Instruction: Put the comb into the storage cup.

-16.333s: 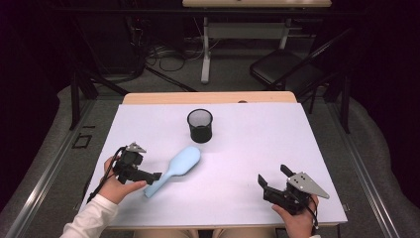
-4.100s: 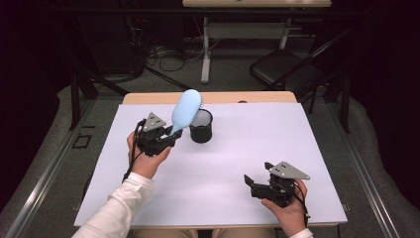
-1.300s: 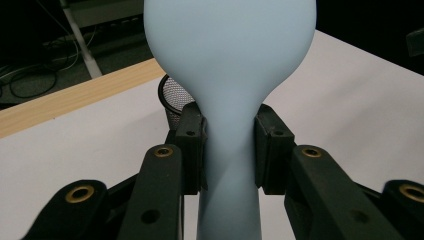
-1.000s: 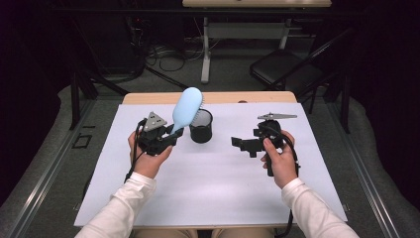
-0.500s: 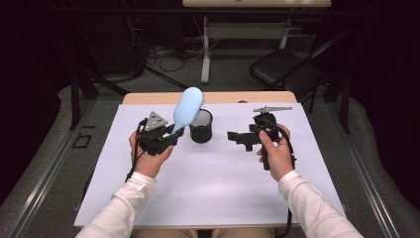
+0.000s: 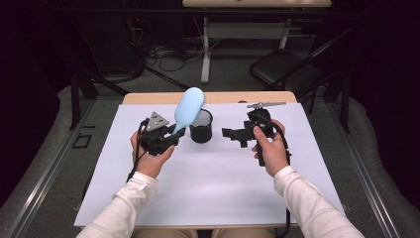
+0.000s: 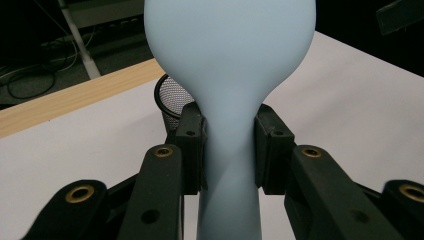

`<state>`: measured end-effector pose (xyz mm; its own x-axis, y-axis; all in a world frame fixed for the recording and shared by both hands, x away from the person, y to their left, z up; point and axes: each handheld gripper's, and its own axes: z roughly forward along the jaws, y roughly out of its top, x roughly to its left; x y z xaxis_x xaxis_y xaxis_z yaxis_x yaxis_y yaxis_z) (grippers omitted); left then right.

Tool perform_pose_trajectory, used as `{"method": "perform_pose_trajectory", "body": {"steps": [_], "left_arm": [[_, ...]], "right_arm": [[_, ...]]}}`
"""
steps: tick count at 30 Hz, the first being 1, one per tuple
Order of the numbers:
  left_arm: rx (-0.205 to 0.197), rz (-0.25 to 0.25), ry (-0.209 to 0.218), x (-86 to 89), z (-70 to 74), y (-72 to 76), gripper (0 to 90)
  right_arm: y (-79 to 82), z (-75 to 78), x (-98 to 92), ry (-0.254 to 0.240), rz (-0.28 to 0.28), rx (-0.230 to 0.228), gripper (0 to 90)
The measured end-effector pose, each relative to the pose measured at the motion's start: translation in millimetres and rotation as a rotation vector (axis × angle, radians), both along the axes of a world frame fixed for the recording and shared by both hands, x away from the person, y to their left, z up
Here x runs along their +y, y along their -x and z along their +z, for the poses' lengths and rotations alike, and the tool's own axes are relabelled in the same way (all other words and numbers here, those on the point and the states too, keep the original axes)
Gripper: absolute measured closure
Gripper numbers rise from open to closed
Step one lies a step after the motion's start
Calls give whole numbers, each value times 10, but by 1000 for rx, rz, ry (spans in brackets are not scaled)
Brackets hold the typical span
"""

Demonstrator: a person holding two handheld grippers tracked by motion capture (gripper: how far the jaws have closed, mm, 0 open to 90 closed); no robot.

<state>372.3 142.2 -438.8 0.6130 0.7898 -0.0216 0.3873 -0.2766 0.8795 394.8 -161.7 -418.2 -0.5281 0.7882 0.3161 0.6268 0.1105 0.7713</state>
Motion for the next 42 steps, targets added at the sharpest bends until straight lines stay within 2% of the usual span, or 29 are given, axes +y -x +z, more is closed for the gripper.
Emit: {"method": "perform_pose_trajectory", "body": {"steps": [25,29,42], "left_arm": [[2,-21,-1,-122,-81,22,697],[-4,-24,3,-145,-86,31,697],[-21,-32,1,-202,-103,53,697]], "right_arm": [[-34,114,239,-18,50,7,37],[-44,118,268,-13,58,5,39],[-71,198,329,-40,60,28,67]]}}
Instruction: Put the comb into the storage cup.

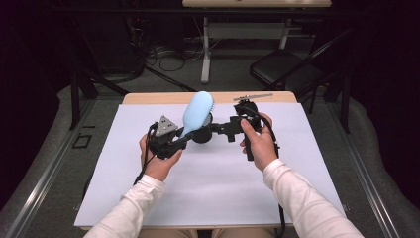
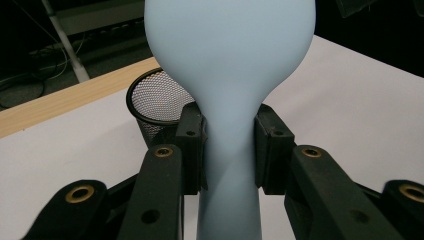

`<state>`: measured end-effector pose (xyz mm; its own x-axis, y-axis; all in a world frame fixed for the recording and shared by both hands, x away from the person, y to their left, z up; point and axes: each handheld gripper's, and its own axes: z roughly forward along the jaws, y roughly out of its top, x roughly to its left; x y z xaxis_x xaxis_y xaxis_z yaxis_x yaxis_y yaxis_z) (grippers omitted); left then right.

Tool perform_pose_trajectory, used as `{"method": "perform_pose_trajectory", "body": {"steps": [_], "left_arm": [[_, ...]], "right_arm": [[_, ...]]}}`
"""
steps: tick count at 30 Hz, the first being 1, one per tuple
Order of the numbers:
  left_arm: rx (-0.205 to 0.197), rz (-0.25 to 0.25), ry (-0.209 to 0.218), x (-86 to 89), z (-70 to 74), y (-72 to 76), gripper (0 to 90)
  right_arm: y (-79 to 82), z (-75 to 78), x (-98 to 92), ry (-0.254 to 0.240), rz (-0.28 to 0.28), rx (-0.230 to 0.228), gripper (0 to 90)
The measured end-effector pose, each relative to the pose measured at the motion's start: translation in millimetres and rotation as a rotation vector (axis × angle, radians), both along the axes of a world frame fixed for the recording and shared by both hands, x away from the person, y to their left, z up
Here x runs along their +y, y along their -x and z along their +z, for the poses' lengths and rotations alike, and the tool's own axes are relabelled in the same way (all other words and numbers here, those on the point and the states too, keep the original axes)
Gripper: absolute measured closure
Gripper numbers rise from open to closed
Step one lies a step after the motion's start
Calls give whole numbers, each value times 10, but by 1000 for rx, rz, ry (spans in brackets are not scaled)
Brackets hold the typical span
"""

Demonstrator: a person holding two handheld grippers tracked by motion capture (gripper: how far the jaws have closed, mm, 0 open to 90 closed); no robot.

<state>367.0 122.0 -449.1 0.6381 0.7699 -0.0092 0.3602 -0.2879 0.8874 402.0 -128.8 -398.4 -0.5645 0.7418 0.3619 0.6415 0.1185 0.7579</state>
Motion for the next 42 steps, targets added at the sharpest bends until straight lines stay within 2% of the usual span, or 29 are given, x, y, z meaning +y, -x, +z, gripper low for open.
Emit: {"method": "perform_pose_trajectory", "body": {"steps": [16,22,42], "left_arm": [[-1,-9,12,-33,-38,15,696],[0,-13,11,-40,-43,20,696],[-11,-22,18,-73,-67,48,696]], "right_arm": [[-55,62,82,-41,12,29,67],[-91,62,92,-41,-3,52,67],[-145,60,123,-49,-8,71,68]]}}
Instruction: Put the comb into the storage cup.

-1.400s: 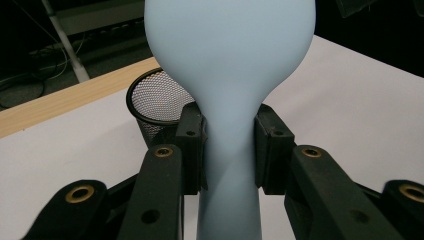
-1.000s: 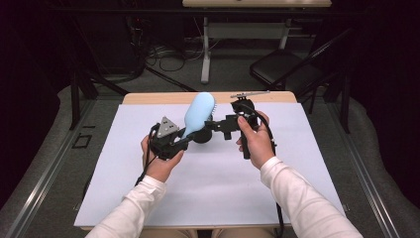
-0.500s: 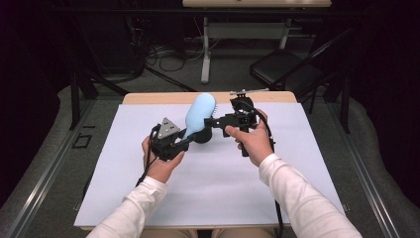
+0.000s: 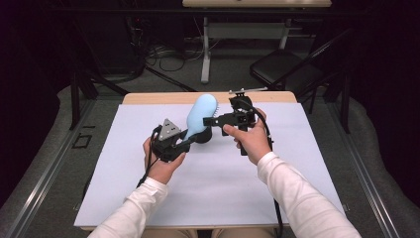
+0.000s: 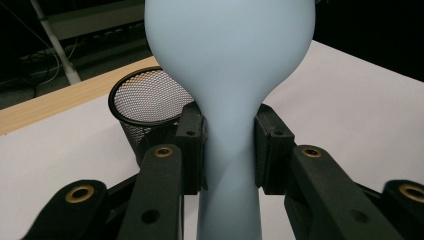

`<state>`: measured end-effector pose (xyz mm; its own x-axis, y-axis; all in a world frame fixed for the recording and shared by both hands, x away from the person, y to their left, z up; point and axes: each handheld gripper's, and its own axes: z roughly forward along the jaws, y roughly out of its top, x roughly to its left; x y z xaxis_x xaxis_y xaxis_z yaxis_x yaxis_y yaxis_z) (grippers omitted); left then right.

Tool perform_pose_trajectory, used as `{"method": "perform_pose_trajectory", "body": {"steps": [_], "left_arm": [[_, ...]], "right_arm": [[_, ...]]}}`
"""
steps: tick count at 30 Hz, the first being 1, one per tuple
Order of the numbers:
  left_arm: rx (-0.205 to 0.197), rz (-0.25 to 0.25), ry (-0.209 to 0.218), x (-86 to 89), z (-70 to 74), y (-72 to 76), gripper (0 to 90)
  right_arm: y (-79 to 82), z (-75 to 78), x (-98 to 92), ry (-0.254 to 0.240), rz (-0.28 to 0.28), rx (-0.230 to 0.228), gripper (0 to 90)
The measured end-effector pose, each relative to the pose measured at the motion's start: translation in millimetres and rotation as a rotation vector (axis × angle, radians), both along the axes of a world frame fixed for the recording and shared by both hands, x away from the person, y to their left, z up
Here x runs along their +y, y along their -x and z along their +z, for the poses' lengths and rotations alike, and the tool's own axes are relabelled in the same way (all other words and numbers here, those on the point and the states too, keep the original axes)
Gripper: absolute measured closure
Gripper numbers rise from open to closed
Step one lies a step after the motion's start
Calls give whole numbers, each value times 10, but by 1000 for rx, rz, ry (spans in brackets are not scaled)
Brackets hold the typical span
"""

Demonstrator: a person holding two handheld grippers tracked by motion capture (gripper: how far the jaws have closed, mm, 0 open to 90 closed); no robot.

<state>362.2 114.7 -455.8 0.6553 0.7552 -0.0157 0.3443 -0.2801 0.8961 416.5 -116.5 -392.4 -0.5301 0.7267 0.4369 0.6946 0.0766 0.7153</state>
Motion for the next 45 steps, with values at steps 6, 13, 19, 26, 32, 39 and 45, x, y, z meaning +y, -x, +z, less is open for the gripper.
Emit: {"method": "perform_pose_trajectory", "body": {"steps": [6,13,19,26,32,39,45], "left_arm": [[-3,-6,1,-18,-9,16,696],[-2,-16,5,-47,-30,38,696],[-4,-24,8,-71,-37,55,696],[-7,-30,9,-94,-45,71,696],[-11,-39,8,-121,-53,88,696],[-15,-46,10,-145,-59,106,696],[-15,-50,14,-157,-70,117,696]], "right_arm": [[-22,-6,3,-17,-2,19,76],[-36,-10,3,-29,-6,29,83],[-59,-22,8,-37,0,39,84],[-82,-36,4,-56,3,67,119],[-95,-41,-4,-77,11,81,141],[-104,-49,-4,-90,26,93,145],[-110,-57,-10,-101,39,102,162]]}}
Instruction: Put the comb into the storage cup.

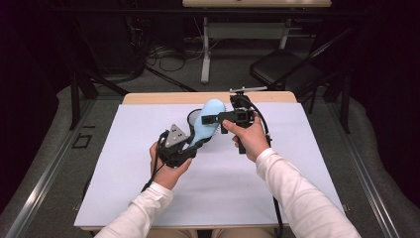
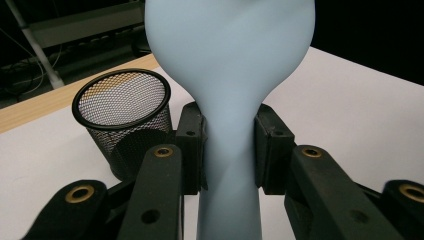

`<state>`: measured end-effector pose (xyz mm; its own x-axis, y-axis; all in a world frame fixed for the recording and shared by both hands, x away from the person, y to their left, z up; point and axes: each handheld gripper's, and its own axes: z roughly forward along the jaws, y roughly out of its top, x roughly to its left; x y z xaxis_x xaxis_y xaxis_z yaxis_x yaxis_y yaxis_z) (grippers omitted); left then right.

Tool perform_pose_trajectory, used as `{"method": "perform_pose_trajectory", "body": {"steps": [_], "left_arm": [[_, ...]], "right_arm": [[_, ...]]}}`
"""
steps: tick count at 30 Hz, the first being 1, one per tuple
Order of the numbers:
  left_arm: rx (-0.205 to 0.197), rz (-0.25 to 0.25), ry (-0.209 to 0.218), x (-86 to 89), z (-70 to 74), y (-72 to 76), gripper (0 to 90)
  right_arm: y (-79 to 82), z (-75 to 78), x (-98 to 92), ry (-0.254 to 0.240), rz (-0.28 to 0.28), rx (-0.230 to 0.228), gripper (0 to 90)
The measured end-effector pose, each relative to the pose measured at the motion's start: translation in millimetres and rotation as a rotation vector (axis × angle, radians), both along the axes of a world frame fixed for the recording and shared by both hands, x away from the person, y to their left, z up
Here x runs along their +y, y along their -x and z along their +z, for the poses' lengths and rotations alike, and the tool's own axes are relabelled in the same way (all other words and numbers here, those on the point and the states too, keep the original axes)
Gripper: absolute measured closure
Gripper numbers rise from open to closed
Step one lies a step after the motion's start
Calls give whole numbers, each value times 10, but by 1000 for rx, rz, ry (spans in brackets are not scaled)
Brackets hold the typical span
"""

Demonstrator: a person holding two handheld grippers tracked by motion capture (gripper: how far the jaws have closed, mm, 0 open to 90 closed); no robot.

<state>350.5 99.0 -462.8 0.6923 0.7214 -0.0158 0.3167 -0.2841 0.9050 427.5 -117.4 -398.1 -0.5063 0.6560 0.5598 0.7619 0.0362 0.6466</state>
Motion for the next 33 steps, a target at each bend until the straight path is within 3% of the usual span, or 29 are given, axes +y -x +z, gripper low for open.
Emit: {"method": "perform_pose_trajectory", "body": {"steps": [22,33], "left_arm": [[-6,-18,9,-24,-19,37,696],[-9,-27,9,-41,-24,53,696]], "right_arm": [[-22,-16,-44,-41,1,8,309],[-42,-33,-48,-56,-1,24,313]]}}
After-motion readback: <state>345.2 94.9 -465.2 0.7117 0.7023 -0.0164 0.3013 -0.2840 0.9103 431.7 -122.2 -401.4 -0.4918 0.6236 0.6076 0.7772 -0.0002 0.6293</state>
